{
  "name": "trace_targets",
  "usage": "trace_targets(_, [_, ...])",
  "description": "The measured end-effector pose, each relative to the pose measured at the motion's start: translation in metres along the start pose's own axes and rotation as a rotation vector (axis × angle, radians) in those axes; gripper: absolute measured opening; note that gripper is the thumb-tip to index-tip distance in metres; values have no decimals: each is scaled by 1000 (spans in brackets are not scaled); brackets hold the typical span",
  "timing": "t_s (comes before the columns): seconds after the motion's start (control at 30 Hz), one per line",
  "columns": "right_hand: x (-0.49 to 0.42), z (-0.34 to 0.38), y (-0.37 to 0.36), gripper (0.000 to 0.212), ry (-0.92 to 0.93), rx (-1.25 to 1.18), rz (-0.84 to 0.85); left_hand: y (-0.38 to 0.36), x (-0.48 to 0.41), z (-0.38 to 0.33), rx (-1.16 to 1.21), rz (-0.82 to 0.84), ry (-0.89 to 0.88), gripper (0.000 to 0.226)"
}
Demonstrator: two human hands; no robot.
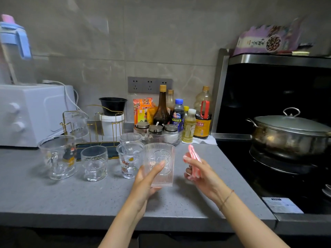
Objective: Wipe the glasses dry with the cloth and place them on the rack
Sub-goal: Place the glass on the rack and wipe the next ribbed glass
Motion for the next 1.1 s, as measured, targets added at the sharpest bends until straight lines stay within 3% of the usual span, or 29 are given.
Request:
trace_targets(0.17, [6,-7,1,22,-45,-137,-54,3,2,5,-18,-2,23,83])
trace_targets(0.27, [9,-10,0,30,-74,-209,-50,3,3,4,-16,5,15,61])
trace_targets(0.47, [15,-17,5,48,-168,-386,-136,5,2,11,34,-9,83,72])
trace_targets(0.53, [14,-7,8,51,-72,-366,-206,1,5,11,58,-22,91,55])
trace_targets(0.6, [22,17,-5,48,105,-253,-199,-6,9,11,62,-21,101,43])
trace_targets(0.73, [54,57,-55,38,494,214,-121,-26,15,13,74,57,124,54])
trace_targets(0.83, [73,74,-81,47,744,482,-75,-34,17,7,123,110,111,53])
trace_targets(1.0, [91,89,-93,55,869,779,-183,-39,19,-8,85,143,-13,57])
trace_targets(1.1, [106,97,-93,42,925,881,-335,-42,22,-14,55,138,-65,58])
Point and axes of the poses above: each hand's wrist, its own x-axis away from the middle knuckle, its own y-axis out of the back of the hand, z = x × y, the point moved 10 cm from there along -x, towards the middle knuckle, and after that the axes turned 12 degrees about x, right-handed, at the moved point
